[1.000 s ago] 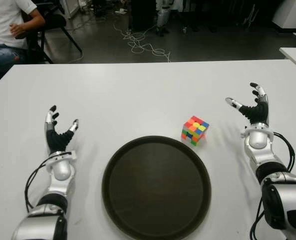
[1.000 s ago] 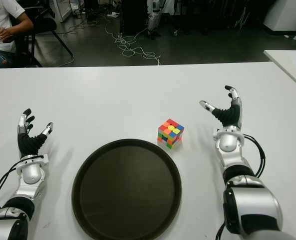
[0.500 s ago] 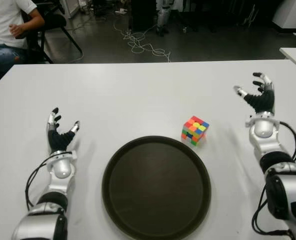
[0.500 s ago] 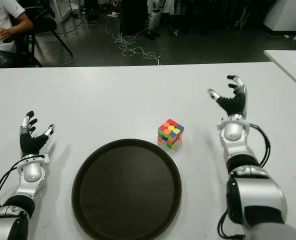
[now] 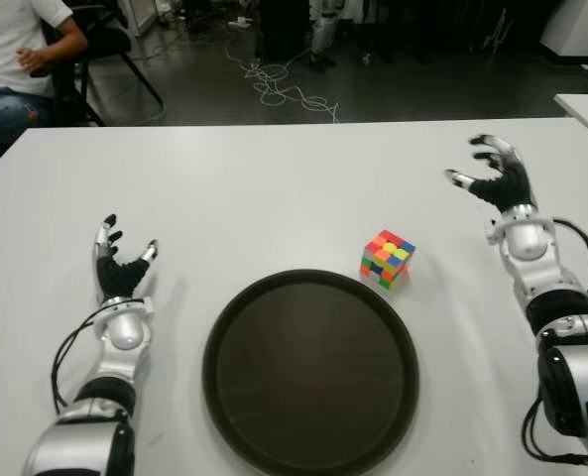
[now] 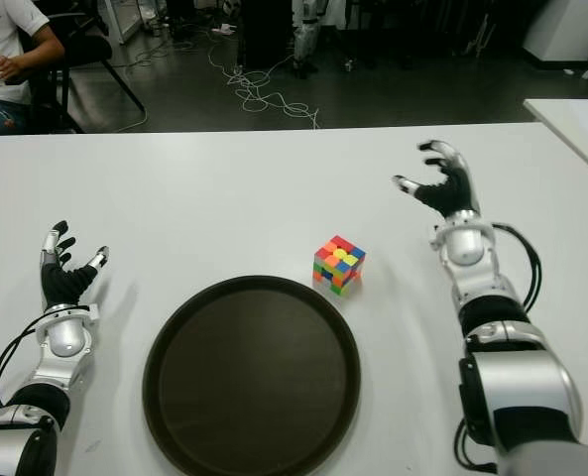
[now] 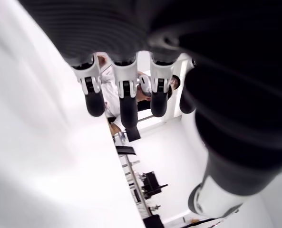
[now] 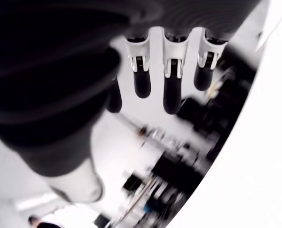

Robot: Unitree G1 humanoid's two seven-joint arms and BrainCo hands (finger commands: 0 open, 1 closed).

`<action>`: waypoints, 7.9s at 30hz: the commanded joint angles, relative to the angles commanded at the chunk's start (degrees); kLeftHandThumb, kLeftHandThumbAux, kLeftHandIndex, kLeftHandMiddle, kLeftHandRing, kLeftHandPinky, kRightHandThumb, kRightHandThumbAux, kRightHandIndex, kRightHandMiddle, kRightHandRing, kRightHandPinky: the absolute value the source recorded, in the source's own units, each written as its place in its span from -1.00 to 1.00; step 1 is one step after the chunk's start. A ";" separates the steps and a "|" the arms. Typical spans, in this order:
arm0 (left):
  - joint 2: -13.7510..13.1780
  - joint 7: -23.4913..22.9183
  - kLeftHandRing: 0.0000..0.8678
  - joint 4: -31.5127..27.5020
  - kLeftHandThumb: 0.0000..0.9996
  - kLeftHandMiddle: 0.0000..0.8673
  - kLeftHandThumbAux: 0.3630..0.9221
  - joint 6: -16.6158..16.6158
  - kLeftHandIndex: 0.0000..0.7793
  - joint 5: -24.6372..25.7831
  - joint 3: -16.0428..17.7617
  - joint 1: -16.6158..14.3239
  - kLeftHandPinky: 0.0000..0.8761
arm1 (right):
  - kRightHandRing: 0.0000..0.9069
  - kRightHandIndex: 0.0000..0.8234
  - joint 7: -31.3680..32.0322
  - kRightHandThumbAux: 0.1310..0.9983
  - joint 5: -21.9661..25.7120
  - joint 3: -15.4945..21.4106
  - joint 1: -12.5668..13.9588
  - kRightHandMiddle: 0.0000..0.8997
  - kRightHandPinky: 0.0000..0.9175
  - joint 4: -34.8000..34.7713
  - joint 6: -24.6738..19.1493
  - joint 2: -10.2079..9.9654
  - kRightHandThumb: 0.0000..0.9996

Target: Pick up the Rubik's Cube and put it in the plate

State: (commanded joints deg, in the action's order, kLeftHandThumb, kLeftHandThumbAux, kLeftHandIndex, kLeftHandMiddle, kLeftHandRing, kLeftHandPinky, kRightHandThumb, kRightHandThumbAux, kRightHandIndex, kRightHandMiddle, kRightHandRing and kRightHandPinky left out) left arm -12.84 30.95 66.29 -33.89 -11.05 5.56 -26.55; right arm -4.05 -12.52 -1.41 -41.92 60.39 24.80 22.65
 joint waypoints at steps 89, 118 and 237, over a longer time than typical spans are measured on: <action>0.92 2.77 -0.72 0.42 -1.00 -0.74 0.45 2.08 -0.77 -0.49 -0.73 -0.88 -0.73 | -0.99 -1.00 16.84 0.20 -8.85 -6.61 21.40 -0.99 -1.00 -55.81 -23.68 1.18 -0.85; 1.43 3.36 -0.78 0.34 -1.00 -0.76 0.52 2.68 -0.78 -0.66 -1.24 -1.31 -0.84 | -1.00 -1.00 26.40 -0.26 -23.03 -14.94 19.46 -1.00 -1.00 -61.76 -30.20 6.60 -1.00; 1.15 3.60 -0.80 0.63 -1.00 -0.79 0.49 3.40 -0.80 -0.20 -1.81 -1.45 -0.86 | -1.00 -1.00 21.69 -0.28 -34.03 -16.56 18.31 -1.00 -1.00 -57.40 -43.05 0.45 -1.00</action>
State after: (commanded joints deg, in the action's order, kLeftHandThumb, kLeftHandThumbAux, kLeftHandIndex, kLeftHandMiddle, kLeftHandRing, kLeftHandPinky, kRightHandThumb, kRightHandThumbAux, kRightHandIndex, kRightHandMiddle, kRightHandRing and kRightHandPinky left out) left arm -11.68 34.55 66.92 -30.49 -11.25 3.74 -28.00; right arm 17.64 -46.54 -17.97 -23.61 3.00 -18.24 23.10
